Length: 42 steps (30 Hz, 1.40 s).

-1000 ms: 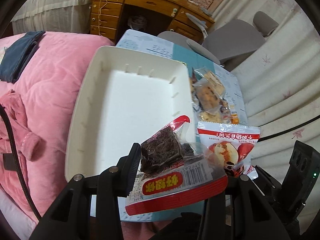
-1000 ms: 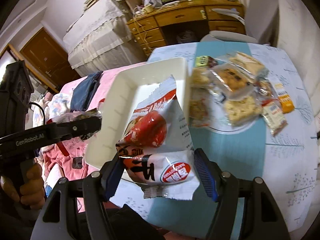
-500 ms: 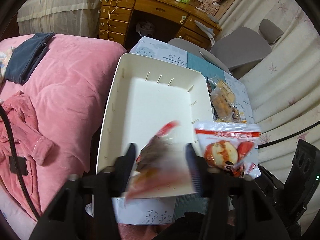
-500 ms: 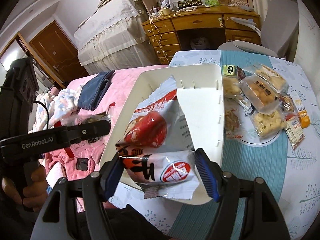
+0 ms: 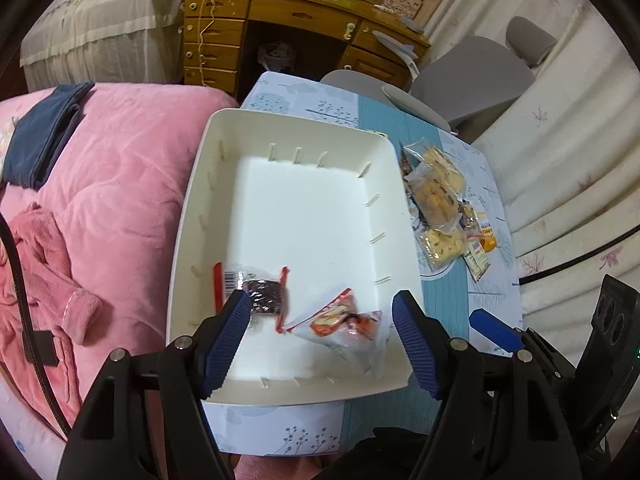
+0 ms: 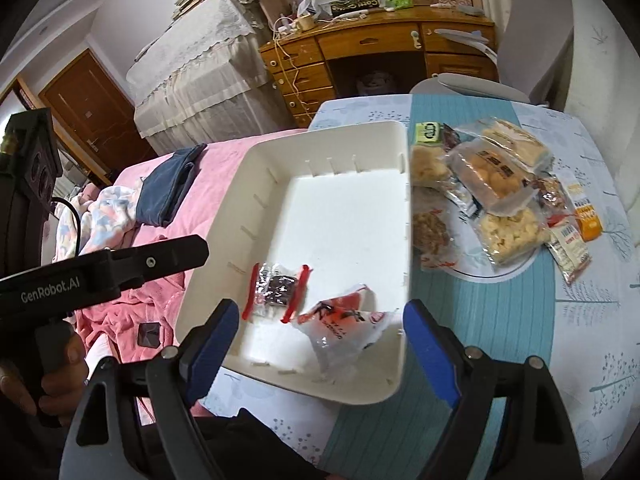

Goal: Organize snacks
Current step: 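Move both open tools back to the snack pile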

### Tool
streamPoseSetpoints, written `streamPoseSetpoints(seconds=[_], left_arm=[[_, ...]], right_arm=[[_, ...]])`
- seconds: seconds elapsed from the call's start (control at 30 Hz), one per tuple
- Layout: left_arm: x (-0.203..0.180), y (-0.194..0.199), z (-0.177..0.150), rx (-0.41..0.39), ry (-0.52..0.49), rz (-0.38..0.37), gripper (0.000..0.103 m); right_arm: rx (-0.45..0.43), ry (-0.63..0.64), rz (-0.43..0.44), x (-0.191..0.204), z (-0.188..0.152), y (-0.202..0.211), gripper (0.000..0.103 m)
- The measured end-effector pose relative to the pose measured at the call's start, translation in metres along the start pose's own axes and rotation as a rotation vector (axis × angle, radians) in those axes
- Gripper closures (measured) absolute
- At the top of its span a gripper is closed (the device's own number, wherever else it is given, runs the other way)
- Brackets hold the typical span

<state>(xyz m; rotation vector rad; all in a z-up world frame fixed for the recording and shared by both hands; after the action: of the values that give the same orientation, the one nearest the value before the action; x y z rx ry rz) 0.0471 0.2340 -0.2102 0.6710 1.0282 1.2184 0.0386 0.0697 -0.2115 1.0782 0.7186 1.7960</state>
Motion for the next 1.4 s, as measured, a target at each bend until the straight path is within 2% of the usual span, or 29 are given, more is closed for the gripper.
streamPoseSetpoints(seconds=[0.2,0.5,0.67,1.03,1.3,1.4], left_arm=[[-0.033,-0.007,0.006,-0.01,-0.055,-0.002,0.031],[-0.101,-0.011,0.016,-0.068,-0.137,-0.022,0.027],[-0.135,-0.024,0.018,-0.054,-0.157,-0.022,0.026],[-0.186,-0.07,0.01,0.035,-0.119,-0.013,0.021],[-0.202,-0.115,0.005,0.128,-0.016,0.014,0.02],[-0.203,-0.13,0.006,0.154,0.029,0.024,0.015]], right_arm=[[-0.012,-0.011,-0.018,-0.025,0.003,0.011,0.018],[-0.027,-0.013,-0.044,-0.072,0.01,0.028,0.018],[-0.03,-0.009,-0.077,-0.105,0.016,0.037,0.018],[0.002,0.006,-0.125,-0.18,0.019,0.041,0.018],[0.038,0.028,-0.135,-0.228,0.022,0.026,0.018],[0.036,0.064,-0.15,-0.238,0.027,0.02,0.018]])
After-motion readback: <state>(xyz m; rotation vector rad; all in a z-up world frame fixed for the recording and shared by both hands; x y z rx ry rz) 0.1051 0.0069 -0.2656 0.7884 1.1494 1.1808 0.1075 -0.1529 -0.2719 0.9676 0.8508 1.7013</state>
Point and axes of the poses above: each gripper's, at about its wrist camera, not at the fingertips, and y roughly against the way its jaws point, x to its left, z to its top, the point moved 10 cm from there along -y, roughly the way its jaws point, and after that the axes turned 6 degrees about -y, right-handed, at the moved point
